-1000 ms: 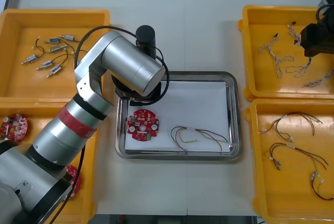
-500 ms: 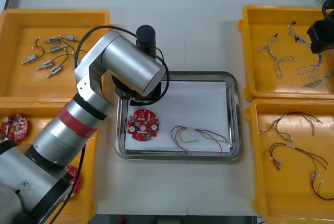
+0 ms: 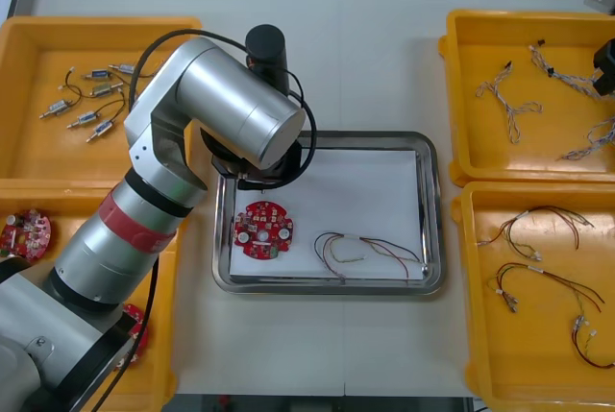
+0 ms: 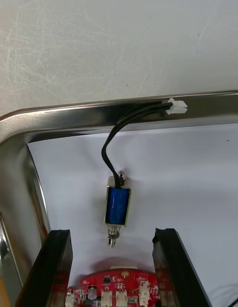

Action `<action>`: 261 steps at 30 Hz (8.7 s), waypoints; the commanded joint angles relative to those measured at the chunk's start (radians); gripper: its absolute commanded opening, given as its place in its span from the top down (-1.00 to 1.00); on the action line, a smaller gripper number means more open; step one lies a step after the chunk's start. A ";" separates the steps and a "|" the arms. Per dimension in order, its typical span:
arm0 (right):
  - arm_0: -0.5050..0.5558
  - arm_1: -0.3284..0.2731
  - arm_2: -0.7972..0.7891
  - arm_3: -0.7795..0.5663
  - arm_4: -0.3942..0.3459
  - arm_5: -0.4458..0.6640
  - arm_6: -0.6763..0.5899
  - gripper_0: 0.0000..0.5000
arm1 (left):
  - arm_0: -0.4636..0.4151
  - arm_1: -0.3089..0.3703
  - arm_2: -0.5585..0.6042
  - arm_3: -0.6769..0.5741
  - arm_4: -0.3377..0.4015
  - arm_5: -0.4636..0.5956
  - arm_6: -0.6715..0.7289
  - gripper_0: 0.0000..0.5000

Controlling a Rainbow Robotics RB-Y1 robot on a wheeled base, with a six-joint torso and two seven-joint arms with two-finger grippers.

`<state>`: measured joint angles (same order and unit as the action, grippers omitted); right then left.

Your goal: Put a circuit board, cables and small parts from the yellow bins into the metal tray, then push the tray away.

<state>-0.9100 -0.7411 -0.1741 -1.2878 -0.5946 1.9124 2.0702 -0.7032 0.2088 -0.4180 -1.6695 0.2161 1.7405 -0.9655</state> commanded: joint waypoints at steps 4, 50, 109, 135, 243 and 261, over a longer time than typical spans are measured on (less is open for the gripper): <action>0.034 -0.080 -0.028 -0.122 -0.017 0.007 0.128 1.00 | -0.041 -0.009 0.071 -0.125 0.040 0.065 -0.019 -1.00; 0.303 -0.109 0.211 -0.811 -0.393 -0.004 0.153 1.00 | -0.022 0.442 0.616 -0.019 0.370 0.179 -0.519 -1.00; 0.092 0.190 0.774 -0.504 -0.183 -0.360 0.222 1.00 | -0.050 0.477 0.617 0.283 0.275 -0.340 -0.753 -1.00; 0.092 0.195 0.841 -0.389 -0.140 -0.464 0.249 1.00 | -0.027 0.466 0.628 0.430 0.267 -0.464 -1.042 -1.00; 0.543 0.017 -0.119 -0.890 -0.113 0.007 -0.841 -1.00 | -0.335 0.503 0.449 1.002 0.316 -0.562 -1.085 -1.00; 0.543 -0.024 -0.203 -0.702 -0.177 0.007 -0.835 -1.00 | -0.315 0.477 0.450 1.001 0.293 -0.572 -1.087 -0.98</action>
<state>-0.3743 -0.7046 -0.3505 -2.0020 -0.7577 1.9167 1.2605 -0.9881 0.6946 0.0428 -0.6621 0.5232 1.1863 -1.9307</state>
